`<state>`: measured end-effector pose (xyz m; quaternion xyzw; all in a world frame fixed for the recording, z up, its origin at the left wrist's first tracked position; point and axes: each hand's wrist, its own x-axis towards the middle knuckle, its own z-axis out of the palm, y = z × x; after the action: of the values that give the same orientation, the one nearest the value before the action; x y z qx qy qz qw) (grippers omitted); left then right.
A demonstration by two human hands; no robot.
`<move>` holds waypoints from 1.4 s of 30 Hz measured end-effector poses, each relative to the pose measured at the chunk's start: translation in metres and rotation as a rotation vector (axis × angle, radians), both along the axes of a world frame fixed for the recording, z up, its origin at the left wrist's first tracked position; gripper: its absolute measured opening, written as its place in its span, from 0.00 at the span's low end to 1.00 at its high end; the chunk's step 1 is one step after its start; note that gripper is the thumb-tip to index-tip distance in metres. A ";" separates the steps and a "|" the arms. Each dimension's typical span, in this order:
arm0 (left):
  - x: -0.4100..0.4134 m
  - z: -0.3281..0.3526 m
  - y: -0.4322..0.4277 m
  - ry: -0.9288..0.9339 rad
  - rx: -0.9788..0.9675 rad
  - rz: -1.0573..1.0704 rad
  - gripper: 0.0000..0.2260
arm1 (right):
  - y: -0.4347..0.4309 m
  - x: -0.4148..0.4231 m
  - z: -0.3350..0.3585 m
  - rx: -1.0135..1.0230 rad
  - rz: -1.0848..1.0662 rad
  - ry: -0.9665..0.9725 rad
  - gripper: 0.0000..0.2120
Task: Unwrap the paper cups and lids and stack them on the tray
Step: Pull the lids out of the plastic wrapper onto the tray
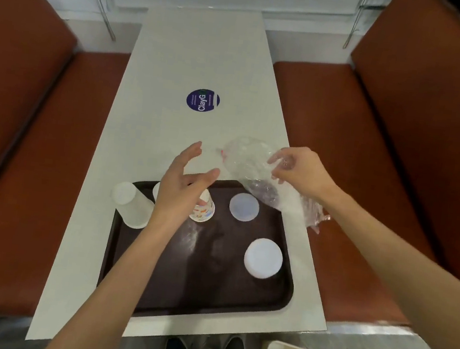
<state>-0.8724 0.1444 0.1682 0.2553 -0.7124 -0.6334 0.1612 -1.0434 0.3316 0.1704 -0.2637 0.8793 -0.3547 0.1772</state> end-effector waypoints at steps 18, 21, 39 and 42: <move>0.032 -0.055 0.034 -0.139 0.022 0.067 0.12 | -0.077 -0.058 -0.106 0.468 0.488 0.387 0.33; 0.028 -0.057 0.033 -0.140 0.011 0.087 0.10 | -0.066 -0.051 -0.095 0.342 0.452 0.395 0.36; 0.220 -0.062 0.024 -0.303 -0.273 0.320 0.09 | -0.078 0.217 -0.072 -0.144 0.849 -0.079 0.05; 0.286 -0.066 0.028 -0.351 -0.226 0.464 0.09 | -0.091 0.274 -0.085 -0.109 0.929 -0.199 0.06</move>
<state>-0.5861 0.1724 0.1023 0.4973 -0.7179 -0.4426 0.2034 -0.7690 0.2403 0.0857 -0.6025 0.6273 -0.3070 0.3863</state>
